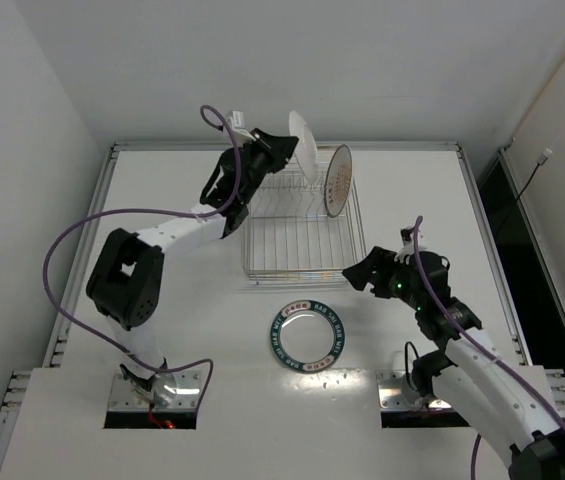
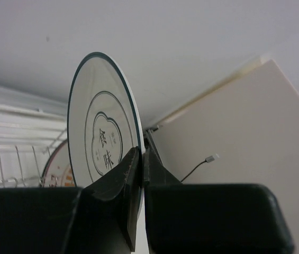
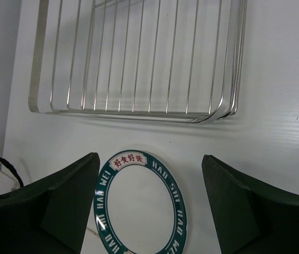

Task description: Load the plates into the dish rack

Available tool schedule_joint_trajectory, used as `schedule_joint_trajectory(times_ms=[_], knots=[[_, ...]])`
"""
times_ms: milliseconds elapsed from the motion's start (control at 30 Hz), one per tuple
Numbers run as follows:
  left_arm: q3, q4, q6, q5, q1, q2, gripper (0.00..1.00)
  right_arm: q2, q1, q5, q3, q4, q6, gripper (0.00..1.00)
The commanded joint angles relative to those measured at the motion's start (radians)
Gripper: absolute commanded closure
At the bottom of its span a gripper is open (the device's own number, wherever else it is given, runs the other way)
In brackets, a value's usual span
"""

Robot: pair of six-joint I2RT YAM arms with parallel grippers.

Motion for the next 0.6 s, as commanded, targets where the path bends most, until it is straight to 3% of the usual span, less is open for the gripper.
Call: schedule_joint_trajectory(times_ms=[0, 367, 567], knots=[[-0.048, 0.346, -0.233, 0.073, 0.002, 0.034, 1.0, -0.001, -0.035, -0.066, -0.011, 0.068, -0.008, 0.25], [-0.148, 0.458, -0.301, 0.002, -0.06, 0.157, 1.0, 0.008, -0.174, -0.214, -0.057, 0.099, -0.017, 0.25], [-0.183, 0.381, -0.255, -0.018, -0.069, 0.157, 1.0, 0.04, -0.229, -0.288, -0.077, 0.13, -0.017, 0.25]])
